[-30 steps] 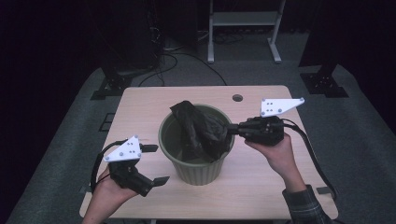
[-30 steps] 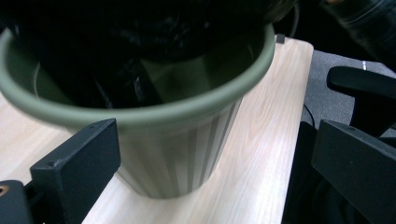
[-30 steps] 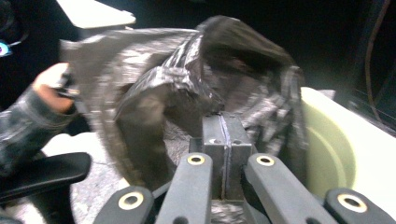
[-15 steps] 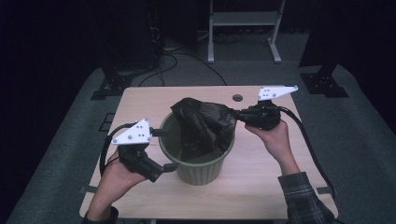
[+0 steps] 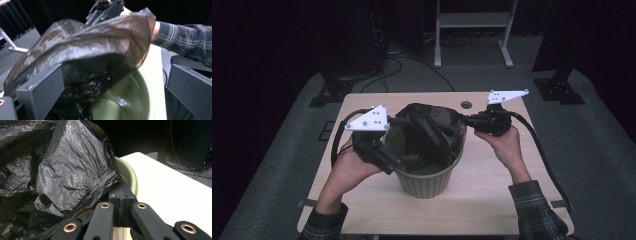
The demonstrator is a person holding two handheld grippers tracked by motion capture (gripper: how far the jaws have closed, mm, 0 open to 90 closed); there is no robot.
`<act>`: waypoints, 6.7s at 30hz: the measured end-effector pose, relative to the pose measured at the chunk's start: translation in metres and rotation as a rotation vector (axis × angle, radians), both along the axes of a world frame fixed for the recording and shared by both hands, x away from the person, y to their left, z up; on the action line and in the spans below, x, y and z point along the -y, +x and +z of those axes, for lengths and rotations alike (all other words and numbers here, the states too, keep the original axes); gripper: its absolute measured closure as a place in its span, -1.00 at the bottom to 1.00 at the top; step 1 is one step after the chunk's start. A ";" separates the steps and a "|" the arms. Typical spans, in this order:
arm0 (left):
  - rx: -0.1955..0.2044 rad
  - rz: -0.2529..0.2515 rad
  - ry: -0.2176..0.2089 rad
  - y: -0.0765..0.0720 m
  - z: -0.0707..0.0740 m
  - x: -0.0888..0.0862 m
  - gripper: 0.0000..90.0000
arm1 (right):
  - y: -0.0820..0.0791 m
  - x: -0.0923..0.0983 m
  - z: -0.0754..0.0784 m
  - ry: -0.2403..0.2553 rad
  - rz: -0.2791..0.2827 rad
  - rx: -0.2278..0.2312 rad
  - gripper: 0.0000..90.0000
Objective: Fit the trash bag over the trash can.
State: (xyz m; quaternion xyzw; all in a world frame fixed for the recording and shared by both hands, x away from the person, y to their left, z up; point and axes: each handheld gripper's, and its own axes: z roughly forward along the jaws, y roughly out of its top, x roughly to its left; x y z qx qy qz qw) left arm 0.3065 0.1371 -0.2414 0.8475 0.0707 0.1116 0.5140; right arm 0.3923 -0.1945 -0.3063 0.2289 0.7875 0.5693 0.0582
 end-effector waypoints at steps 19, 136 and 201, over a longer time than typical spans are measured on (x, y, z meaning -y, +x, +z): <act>0.014 -0.075 0.034 0.024 0.014 0.047 -1.00 | 0.004 -0.002 -0.007 -0.010 0.007 -0.025 1.00; -0.120 0.063 -0.068 0.036 -0.012 -0.043 0.02 | -0.028 -0.011 0.000 -0.085 0.069 0.047 1.00; -0.145 0.266 -0.112 0.066 -0.036 -0.079 1.00 | -0.066 0.064 -0.027 -0.035 -0.103 0.083 0.34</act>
